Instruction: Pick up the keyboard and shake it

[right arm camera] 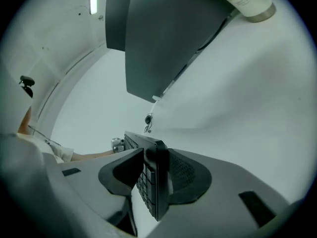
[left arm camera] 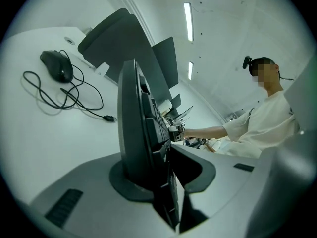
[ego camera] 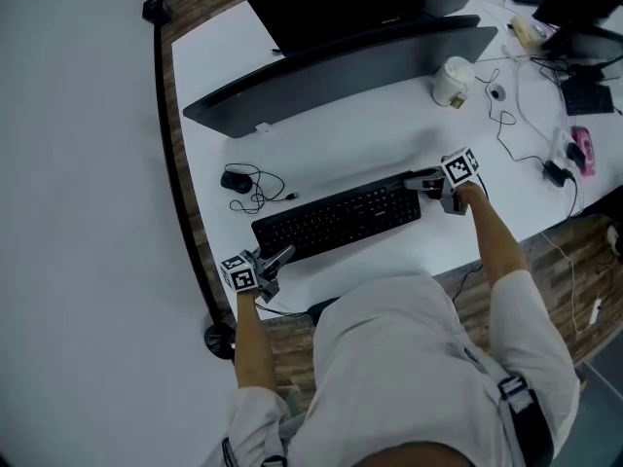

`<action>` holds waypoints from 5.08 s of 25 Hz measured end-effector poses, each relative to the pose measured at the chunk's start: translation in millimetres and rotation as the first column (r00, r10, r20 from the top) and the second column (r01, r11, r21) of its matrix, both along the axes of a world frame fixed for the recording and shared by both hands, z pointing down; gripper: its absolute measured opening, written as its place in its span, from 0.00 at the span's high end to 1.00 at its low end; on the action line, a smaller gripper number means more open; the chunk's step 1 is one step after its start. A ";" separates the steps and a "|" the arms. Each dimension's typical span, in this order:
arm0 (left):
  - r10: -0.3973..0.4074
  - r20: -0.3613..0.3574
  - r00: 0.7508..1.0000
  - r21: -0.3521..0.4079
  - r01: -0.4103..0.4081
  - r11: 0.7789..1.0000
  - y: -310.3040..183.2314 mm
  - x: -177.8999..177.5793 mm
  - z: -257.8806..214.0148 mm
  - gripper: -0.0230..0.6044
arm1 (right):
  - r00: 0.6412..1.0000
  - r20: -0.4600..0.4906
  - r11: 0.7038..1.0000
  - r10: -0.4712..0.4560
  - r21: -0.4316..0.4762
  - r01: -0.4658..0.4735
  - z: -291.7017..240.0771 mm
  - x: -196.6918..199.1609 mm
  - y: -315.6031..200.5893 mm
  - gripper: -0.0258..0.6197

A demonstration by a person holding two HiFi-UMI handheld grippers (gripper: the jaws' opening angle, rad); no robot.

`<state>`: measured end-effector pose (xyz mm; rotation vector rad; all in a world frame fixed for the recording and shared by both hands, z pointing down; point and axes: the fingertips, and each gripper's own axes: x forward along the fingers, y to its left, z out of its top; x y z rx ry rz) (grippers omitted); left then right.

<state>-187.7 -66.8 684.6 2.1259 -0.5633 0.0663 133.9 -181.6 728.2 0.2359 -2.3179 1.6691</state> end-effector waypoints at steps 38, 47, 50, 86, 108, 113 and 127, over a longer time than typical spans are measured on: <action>0.099 -0.274 0.957 0.355 0.005 0.935 -46.2 7.8 -160.9 0.68 | 0.907 0.128 0.753 -0.401 0.610 0.246 -267.8 19.1 -40.9 0.78; 0.159 0.070 0.985 0.443 -0.174 0.879 -40.8 27.1 -147.6 0.80 | 0.894 -0.044 0.631 -0.446 0.693 0.349 -281.7 20.7 -38.1 0.78; 0.194 0.142 0.971 0.462 -0.238 0.854 -35.6 35.5 -146.8 0.80 | 0.867 -0.112 0.563 -0.485 0.719 0.408 -302.7 15.0 -42.6 0.78; -0.226 0.639 0.736 0.755 -0.541 0.371 -111.6 9.9 -288.7 0.76 | 0.668 -0.737 -0.176 0.108 0.647 0.742 -404.9 19.8 -41.3 0.78; -0.543 0.746 0.386 0.600 -0.744 0.296 -86.8 32.6 -256.5 0.78 | 0.526 -0.634 -0.169 0.566 0.535 0.827 -307.1 34.1 -117.0 0.78; -0.623 0.648 0.439 0.718 -0.626 0.305 -71.6 30.9 -249.2 0.79 | 0.502 -0.622 -0.250 0.601 0.451 0.857 -344.3 20.4 -115.0 0.78; -0.651 0.492 0.577 0.842 -0.505 0.189 -100.1 46.4 -286.1 0.75 | 0.430 -0.479 -0.264 0.765 0.376 0.888 -405.1 65.9 -52.6 0.78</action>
